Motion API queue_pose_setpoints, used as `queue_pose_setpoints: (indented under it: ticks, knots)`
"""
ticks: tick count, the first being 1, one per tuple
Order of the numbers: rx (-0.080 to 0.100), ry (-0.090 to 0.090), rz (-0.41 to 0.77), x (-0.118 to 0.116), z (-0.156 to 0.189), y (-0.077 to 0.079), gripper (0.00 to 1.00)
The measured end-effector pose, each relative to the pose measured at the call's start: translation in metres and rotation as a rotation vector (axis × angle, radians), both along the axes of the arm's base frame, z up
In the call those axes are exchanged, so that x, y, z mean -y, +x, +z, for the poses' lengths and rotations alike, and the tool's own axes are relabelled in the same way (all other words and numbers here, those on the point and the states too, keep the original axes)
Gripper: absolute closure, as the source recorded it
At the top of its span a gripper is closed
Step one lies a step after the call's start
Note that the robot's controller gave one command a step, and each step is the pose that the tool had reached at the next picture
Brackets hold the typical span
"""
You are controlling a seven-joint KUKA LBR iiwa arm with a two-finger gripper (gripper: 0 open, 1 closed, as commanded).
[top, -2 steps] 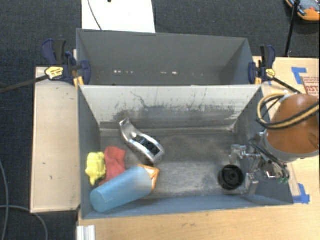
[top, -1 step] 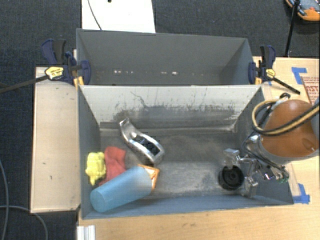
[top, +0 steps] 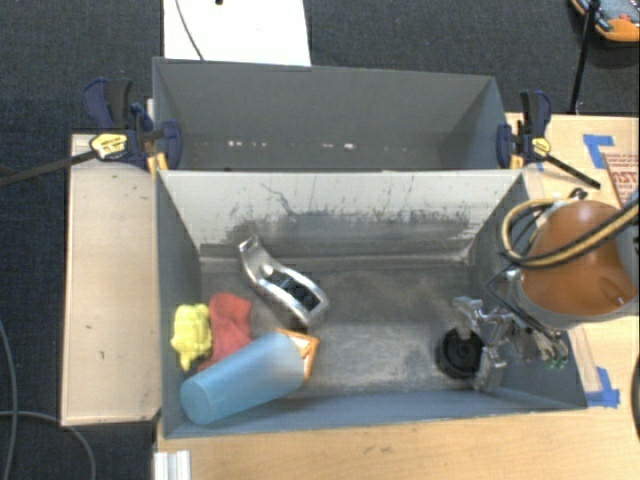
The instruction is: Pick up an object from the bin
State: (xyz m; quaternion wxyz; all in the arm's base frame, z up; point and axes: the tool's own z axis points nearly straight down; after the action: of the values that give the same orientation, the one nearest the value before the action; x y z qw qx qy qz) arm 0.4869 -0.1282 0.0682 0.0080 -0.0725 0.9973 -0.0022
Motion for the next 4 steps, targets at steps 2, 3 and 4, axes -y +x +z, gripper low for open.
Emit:
queue_pose_setpoints:
  ticks: [2,3,4]
  knots:
    - [-0.004,0.002,-0.037,-0.001,0.004,-0.001,1.0]
    - [-0.012,0.002,-0.027,0.0,0.015,-0.002,1.0]
    - [-0.013,0.002,-0.018,0.0,0.024,-0.002,1.0]
